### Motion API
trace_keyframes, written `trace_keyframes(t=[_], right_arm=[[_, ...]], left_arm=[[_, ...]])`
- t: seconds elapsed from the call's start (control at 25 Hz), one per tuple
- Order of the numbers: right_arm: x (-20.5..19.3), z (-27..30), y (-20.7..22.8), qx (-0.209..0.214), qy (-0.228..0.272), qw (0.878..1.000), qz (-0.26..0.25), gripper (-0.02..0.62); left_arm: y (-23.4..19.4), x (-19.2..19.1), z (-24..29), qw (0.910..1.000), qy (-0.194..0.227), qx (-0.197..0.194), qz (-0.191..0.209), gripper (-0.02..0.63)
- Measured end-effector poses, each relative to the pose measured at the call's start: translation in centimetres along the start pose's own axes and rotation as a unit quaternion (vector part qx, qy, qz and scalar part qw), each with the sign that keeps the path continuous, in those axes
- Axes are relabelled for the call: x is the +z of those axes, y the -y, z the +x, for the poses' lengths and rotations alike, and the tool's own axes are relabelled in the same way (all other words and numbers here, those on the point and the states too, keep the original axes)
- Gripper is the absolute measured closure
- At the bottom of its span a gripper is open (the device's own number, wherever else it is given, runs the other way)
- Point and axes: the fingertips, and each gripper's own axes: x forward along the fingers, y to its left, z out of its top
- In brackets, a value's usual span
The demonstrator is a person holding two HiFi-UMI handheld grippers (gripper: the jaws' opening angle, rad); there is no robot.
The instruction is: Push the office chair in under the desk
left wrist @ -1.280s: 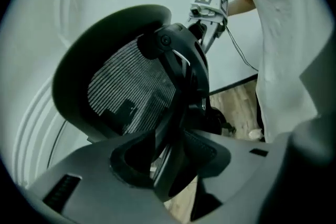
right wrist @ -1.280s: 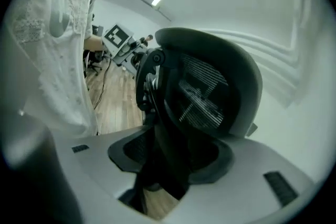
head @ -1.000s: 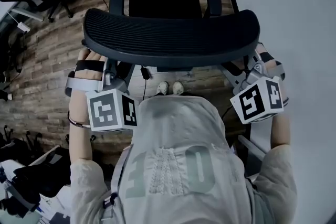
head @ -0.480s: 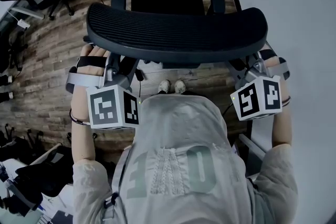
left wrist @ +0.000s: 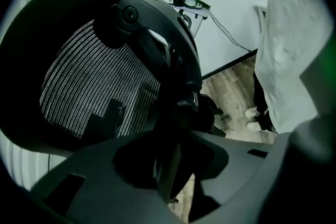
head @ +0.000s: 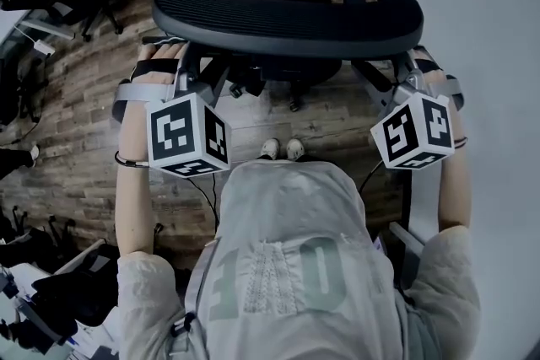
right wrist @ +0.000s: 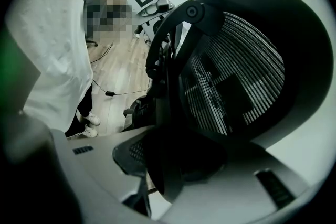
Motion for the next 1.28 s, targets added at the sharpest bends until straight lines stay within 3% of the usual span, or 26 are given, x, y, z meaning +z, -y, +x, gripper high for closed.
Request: trace_keyframes(t=[0.32,0.72,1.28], right_arm=[[0.9,4.1,4.6,-0.011,-0.024,1.0,0.013,0.469],[-2.7,11.6,13.5,-0.024,-0.044,0.999,0.018,0.468],[-9.5,24.1,29.9,-0.023,-0.022,0.999,-0.01,0.468]], left_arm=[[-5.1,-2.6,3.7,0.9998,0.016,0.007,0.002,0.468],[-13.4,-2.9,12.7,0.9999,0.01,0.006,0.004,0.471],[-27.4,-2.8,27.7,0.9986,-0.048,0.02,-0.007,0.474]])
